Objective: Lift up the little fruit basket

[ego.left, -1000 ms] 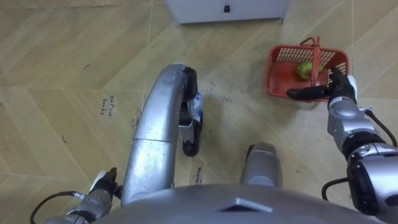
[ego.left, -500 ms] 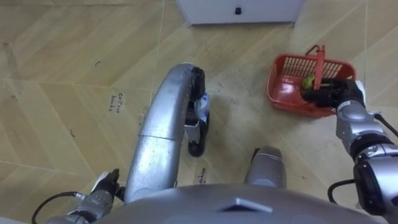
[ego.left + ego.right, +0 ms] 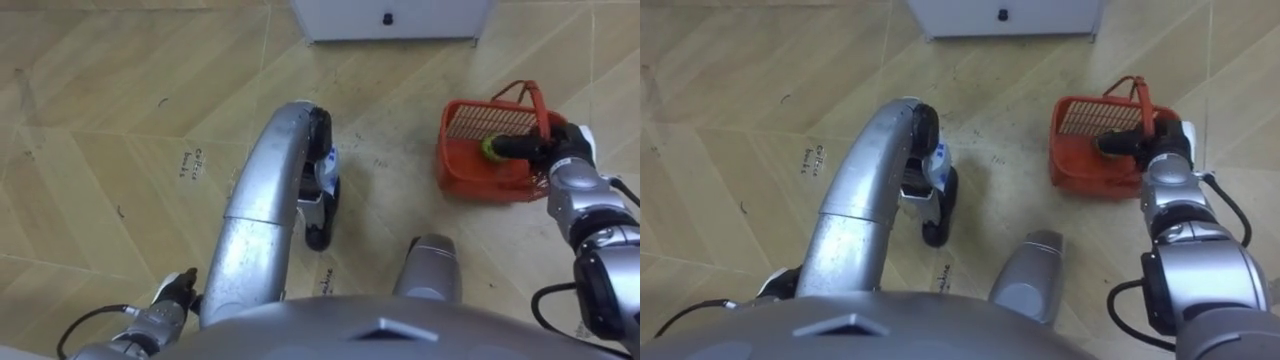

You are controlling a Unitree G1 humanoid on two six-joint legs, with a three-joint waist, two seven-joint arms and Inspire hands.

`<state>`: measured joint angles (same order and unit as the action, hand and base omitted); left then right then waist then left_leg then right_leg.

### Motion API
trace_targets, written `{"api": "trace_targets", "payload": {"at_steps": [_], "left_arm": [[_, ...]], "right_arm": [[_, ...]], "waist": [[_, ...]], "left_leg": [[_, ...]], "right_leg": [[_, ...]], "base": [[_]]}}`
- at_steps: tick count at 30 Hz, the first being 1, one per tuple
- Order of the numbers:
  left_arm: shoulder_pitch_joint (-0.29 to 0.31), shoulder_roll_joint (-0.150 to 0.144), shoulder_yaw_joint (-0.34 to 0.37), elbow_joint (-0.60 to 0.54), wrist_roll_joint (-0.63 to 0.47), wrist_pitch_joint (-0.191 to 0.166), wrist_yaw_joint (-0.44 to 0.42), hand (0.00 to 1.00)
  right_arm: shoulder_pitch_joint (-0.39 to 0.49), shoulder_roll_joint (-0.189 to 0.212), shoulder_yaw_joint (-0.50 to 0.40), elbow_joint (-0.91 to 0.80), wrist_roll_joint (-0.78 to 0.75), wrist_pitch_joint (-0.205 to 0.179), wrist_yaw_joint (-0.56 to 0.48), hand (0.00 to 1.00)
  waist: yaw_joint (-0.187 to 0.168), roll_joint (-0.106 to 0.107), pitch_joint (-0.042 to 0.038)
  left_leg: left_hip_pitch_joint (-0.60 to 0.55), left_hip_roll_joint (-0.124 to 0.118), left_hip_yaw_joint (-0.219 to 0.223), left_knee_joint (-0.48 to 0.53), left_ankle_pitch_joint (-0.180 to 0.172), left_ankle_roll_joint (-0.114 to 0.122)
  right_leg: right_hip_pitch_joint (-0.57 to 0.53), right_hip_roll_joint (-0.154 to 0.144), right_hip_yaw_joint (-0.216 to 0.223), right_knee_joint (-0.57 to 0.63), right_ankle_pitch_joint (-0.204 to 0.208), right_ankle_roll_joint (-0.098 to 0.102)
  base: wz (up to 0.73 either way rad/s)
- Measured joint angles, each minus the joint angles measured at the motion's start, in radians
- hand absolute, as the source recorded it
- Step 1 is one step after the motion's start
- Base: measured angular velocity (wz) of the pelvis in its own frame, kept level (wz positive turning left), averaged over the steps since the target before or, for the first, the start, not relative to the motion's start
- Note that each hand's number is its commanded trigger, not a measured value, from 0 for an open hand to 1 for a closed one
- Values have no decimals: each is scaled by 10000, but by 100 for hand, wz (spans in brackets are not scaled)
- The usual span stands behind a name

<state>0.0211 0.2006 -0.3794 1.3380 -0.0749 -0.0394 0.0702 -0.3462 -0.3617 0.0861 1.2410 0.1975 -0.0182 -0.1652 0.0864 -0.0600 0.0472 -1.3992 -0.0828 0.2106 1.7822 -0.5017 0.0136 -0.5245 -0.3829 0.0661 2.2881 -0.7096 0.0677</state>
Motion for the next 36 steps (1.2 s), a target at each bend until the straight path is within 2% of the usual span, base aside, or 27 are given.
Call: {"api": "trace_targets", "payload": {"at_steps": [9, 14, 19, 25, 27, 28, 30, 32, 34, 36], "left_arm": [[-142, -43, 3, 4, -34, 58, 0, 0], [-235, -192, 45, 30, -25, 69, 56, 0], [-473, -204, 260, 21, -19, 56, 69, 0], [-708, -181, 257, -7, -30, -44, 72, 0], [-761, -180, 258, -50, -19, -51, 67, 0], [-755, -179, 259, -48, -13, -50, 53, 0], [-770, -93, 327, -62, 32, -46, 20, 0], [-781, -14, 644, -197, 135, -33, 8, 0], [-816, 3, 855, -370, 409, -34, 44, 0], [-875, 27, 858, -542, 468, -46, 68, 0]], "right_arm": [[0, 0, 0, 92, -17, 81, -73, 100], [-24, 20, -1, 30, -131, 79, -73, 100], [-165, 56, -1, -223, -500, 81, -71, 100], [-344, 252, 27, -447, -499, 66, -73, 100], [-345, 261, 42, -500, -502, 68, -81, 100], [-344, 257, 40, -567, -495, 71, -93, 100], [-345, 257, 41, -999, -508, 83, -123, 100], [-345, 222, 15, -1327, -515, 86, -153, 100], [-345, 180, -23, -1787, -648, 88, -285, 100], [-344, 182, -26, -2420, -730, 84, -364, 100]], "waist": [[-20, -9, 8], [-5, -65, 52], [-1, -157, 99], [-30, -424, 215], [-104, -477, 216], [-142, -537, 242], [-277, -676, 223], [-305, -707, 218], [-480, -727, 208], [-656, -718, 198]], "left_leg": [[1, 16, 1, 16, 12, 17], [-2, 23, -2, 28, 18, 20], [-32, 52, -24, 79, 35, 31], [161, 2, -168, 143, 40, 38], [281, -17, -284, 223, 26, 41], [295, -28, -307, 242, 22, 47], [313, -32, -381, 304, 19, 52], [328, -53, -547, 414, -3, 38], [355, -196, -631, 470, -20, 52], [597, -256, -604, 555, -122, 225]], "right_leg": [[-1, 11, 33, 29, 0, 0], [6, 18, 33, 53, 0, -1], [21, 75, 112, 110, 0, -4], [389, 179, 52, 38, 8, -7], [635, 220, -55, -6, 10, -11], [683, 237, -87, -13, 12, -13], [758, 347, -116, -7, 12, -14], [903, 437, -239, -34, 12, -17], [1124, 428, -419, -102, 20, -35], [1464, 354, -512, -242, 33, -55]], "base": [[0], [0], [-2], [1], [0], [0], [0], [3], [13], [6]]}}
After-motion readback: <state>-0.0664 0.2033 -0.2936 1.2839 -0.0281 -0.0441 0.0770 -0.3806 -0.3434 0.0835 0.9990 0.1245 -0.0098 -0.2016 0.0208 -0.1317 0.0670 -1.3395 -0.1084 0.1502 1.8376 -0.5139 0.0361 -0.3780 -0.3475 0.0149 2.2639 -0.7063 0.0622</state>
